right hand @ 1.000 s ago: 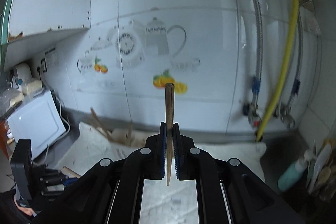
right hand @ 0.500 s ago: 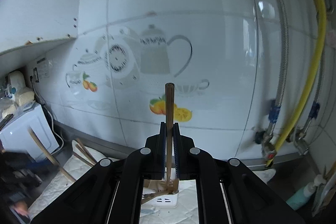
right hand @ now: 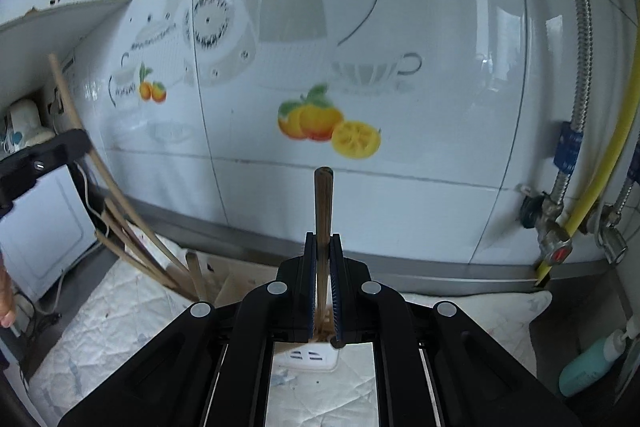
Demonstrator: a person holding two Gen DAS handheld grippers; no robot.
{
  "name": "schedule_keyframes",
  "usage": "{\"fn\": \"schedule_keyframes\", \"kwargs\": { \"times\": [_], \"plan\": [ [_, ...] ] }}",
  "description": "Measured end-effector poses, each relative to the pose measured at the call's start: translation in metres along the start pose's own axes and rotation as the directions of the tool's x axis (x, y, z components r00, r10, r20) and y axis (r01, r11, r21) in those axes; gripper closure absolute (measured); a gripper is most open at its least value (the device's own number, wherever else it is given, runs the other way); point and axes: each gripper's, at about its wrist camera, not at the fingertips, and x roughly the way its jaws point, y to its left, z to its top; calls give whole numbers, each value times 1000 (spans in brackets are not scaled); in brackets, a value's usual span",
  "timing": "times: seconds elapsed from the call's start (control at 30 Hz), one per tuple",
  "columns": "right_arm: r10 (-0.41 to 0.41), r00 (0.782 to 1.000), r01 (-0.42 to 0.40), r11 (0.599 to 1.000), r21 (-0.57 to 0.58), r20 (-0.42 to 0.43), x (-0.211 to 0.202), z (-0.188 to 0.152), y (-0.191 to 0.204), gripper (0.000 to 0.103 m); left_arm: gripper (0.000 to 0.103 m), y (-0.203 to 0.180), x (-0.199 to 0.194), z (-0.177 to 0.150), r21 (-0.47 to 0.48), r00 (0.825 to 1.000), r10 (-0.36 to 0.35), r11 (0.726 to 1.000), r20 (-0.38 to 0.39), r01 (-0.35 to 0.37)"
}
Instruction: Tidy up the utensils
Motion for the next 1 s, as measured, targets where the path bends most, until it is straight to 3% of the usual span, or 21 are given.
{"fn": "schedule_keyframes", "kwargs": {
  "times": [0.23,0.47,0.57,0.67,0.9,1.0],
  "plan": [
    [6,1000,-6,1000,-12,-12,-2,-7,2,96,97,8,22,-19,-24,997,0,1000,-75,-1],
    [-9,1000,9,1000,-25,-1,-12,-6,5,95,97,6,26,-22,-17,997,-4,1000,-83,3],
    [-11,1000,11,1000,-24,14,-20,-5,5,84,96,4,20,-20,-16,998,-10,1000,-69,9],
    [-15,999,16,1000,-26,31,-32,-4,7,82,94,3,12,-19,-20,998,-12,1000,-65,11],
    [-12,998,13,1000,-19,64,-71,-19,16,64,77,1,-23,-23,-41,999,-23,999,-33,21],
    [-25,998,28,999,-32,65,-85,-34,26,54,64,-3,-39,-35,-45,999,-37,998,-39,35]
  ]
}}
